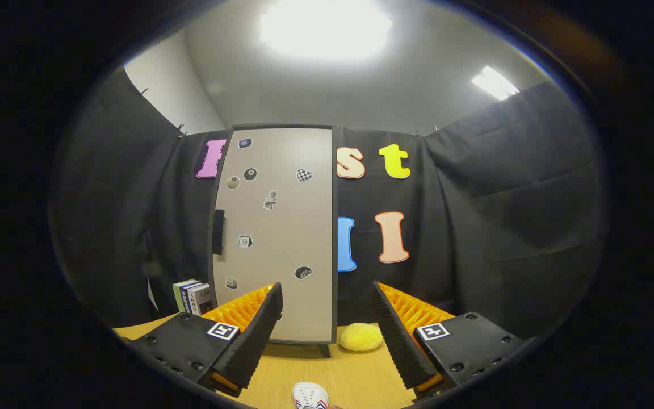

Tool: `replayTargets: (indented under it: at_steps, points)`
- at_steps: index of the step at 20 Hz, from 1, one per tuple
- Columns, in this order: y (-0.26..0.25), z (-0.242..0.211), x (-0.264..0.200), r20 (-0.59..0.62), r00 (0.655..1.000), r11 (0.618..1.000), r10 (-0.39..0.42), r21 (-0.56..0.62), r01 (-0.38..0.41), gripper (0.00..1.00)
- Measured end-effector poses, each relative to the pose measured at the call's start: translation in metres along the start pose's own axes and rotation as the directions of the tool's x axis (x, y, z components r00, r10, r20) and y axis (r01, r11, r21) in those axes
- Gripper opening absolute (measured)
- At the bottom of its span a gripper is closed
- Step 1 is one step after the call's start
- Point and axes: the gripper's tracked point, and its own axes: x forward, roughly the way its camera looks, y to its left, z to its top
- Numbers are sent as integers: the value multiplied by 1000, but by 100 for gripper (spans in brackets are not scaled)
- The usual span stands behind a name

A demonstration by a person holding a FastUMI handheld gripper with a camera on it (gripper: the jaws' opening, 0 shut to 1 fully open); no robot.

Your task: Open the shoe cabinet door, grab the shoes and put them into the shoe cabinet, then close the shoe cabinet door.

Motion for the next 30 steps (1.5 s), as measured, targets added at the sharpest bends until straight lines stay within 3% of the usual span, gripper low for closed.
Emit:
replayTargets:
  at_steps: [17,30]
  points:
    - [20,4,20,-5,999,999,34,27,-34,98]
    - [134,40,132,39,971,967,237,88,-239,97]
